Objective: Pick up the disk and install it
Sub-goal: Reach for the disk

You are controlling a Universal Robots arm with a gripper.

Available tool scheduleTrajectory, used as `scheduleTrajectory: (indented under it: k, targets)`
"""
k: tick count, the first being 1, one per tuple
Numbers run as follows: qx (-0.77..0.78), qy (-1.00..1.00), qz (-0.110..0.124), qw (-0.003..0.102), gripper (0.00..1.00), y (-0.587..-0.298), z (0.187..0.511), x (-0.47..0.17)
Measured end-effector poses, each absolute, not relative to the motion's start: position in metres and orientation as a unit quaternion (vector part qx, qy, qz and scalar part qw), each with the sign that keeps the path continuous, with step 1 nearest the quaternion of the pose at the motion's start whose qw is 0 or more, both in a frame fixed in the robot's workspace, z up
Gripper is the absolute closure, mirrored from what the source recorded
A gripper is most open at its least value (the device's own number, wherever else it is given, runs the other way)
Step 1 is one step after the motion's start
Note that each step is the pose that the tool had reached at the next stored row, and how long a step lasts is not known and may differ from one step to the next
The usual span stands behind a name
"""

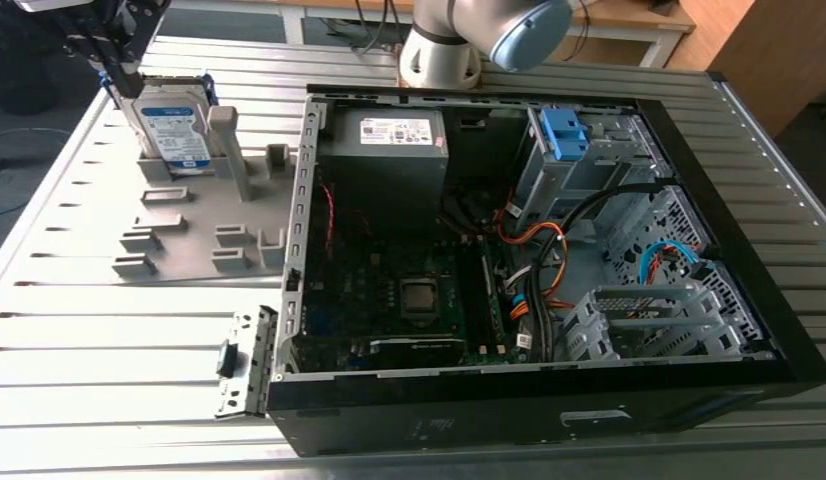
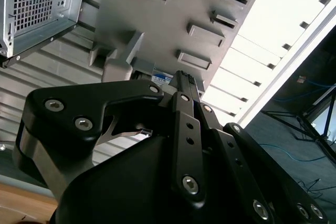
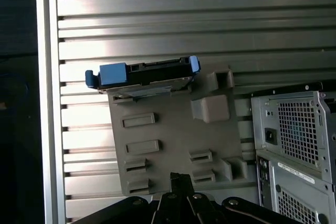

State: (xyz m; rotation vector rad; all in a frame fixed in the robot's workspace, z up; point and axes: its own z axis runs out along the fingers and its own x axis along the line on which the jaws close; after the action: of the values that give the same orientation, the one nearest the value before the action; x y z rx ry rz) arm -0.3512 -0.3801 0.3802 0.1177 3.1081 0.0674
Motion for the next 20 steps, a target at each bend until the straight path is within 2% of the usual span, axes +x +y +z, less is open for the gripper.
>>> scheduleTrajectory:
  k: [20]
  targets:
    - [0.038, 0.999, 0.022, 0.015, 0.89, -0.380, 0.378, -0.378]
